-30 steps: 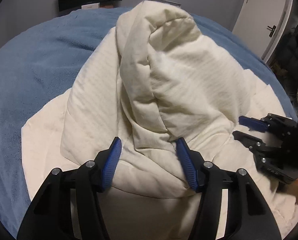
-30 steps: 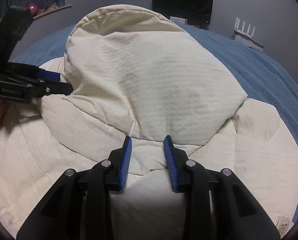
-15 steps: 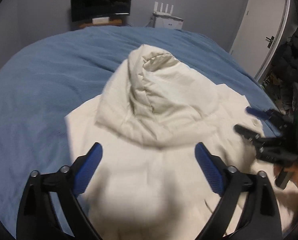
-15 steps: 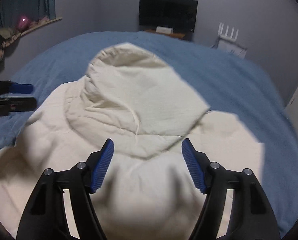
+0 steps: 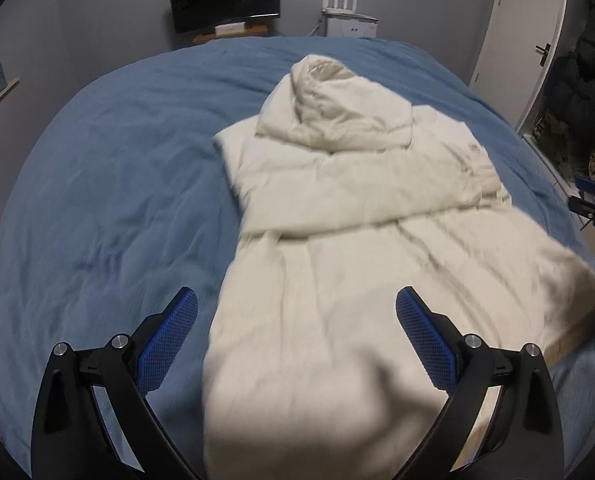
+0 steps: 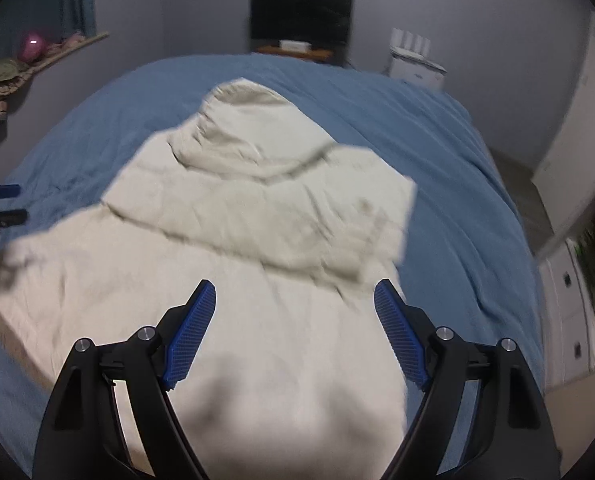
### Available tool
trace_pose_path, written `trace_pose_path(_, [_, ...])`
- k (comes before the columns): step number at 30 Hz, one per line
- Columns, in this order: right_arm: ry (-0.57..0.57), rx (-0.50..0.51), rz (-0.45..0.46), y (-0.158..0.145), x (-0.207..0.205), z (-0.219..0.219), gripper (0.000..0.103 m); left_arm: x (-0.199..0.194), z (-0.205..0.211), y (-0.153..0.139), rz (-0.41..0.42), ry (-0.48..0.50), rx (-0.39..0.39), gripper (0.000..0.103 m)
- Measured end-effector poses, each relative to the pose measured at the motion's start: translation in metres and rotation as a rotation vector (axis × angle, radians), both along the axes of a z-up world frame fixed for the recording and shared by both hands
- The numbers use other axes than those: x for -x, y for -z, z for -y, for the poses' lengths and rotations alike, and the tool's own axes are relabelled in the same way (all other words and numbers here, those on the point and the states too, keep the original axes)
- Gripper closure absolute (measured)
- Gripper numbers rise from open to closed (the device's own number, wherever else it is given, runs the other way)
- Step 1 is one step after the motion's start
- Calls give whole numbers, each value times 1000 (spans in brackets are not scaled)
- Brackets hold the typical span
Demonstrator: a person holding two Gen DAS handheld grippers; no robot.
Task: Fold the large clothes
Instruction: 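Move both open tools toward the jacket hem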
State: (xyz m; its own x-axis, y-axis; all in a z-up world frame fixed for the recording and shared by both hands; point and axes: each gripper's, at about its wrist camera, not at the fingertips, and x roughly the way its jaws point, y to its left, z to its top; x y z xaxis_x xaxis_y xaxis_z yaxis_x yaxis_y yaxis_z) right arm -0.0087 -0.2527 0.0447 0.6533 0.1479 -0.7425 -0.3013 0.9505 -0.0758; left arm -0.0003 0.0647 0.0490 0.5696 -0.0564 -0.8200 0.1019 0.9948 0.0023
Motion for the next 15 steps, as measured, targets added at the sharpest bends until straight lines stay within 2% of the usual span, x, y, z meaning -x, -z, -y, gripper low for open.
trace_pose_path(5, [83,70,-50,20,49,32,25,40,-9,3,-22,-21,14,7])
trace_pose_path(15, [95,-25,-153,31,92,61,25,61,-10,-2,-38,-13,37,7])
